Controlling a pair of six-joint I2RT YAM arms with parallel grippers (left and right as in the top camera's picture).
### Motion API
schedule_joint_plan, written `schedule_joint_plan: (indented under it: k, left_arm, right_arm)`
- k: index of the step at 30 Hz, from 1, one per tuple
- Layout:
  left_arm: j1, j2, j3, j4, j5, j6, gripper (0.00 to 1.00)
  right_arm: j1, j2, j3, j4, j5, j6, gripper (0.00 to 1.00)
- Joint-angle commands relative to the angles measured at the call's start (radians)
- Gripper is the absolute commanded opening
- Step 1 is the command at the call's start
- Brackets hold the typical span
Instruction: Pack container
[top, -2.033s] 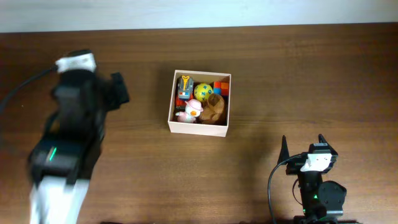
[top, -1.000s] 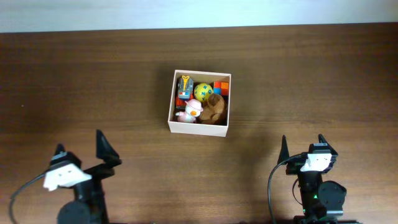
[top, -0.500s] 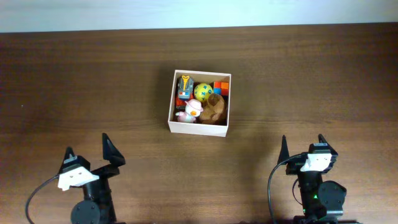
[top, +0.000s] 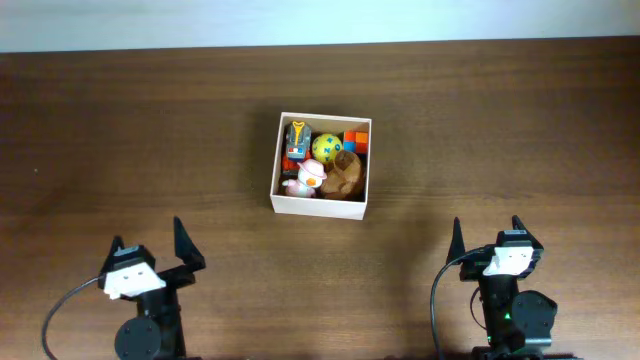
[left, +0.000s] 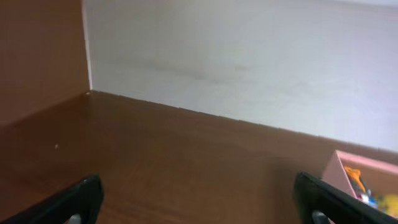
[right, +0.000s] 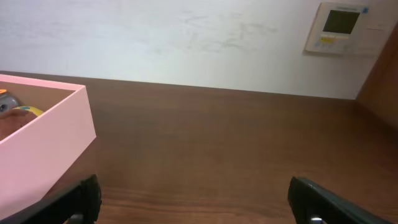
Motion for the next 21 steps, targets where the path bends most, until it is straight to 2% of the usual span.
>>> schedule_joint_plan:
  k: [1,4,14,21]
  left_arm:
    - [0.006,-0.011,-0.015,0.0,0.065,0.156,0.99]
    - [0.006,-0.011,-0.015,-0.001,0.1,0.214,0.99]
    - [0.005,-0.011,-0.016,-0.018,0.122,0.218,0.99]
    - [0.005,-0.011,-0.016,-0.163,0.122,0.218,0.99]
  right_arm:
    - [-0.008,-0.011,-0.009,0.0,-0.013,-0.007,0.99]
    - [-0.008,-0.011,-0.009,0.0,-0.013,-0.007,0.98]
    - [-0.008,-0.011,-0.009,0.0,-0.013,-0.007,0.99]
    - [-0.008,-0.011,-0.009,0.0,-0.013,-0.007,0.99]
